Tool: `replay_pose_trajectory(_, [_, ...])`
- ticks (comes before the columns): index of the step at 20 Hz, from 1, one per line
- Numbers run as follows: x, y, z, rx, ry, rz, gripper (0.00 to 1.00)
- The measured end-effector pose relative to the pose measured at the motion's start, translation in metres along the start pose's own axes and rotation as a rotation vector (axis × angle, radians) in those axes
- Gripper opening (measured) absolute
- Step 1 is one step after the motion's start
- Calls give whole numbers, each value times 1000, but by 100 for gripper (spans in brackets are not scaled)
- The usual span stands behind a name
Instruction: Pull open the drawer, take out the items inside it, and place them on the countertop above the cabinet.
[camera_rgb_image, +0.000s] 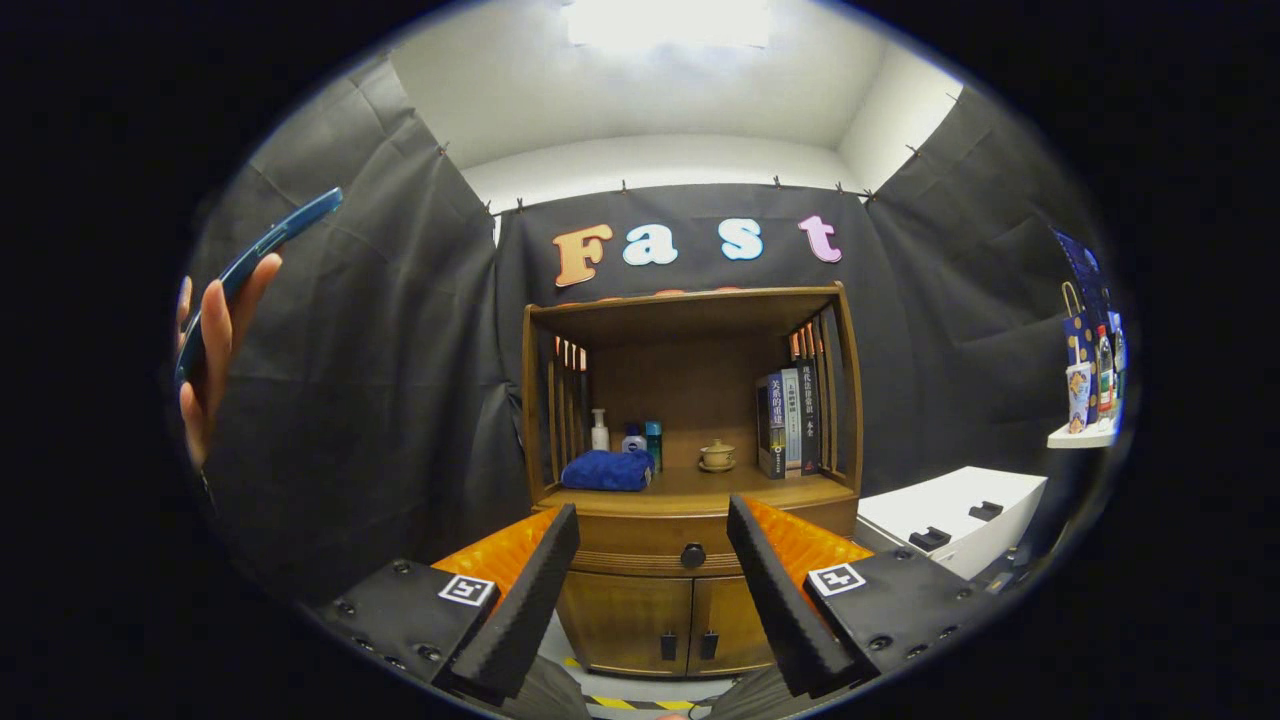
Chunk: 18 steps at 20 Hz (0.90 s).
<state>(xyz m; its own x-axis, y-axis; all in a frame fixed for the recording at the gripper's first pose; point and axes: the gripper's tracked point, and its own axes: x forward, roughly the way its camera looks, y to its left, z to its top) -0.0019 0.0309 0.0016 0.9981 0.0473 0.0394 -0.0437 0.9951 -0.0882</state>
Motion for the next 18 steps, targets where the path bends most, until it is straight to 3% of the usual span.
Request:
replay_pose_trajectory(10, [24,-6,-8,16,13,-7,98])
replay_pose_trajectory(15, [86,-19,0,29,-29,-16,98])
replay_pose_trajectory(18, [135,-25,-19,-4,-11,-26,98])
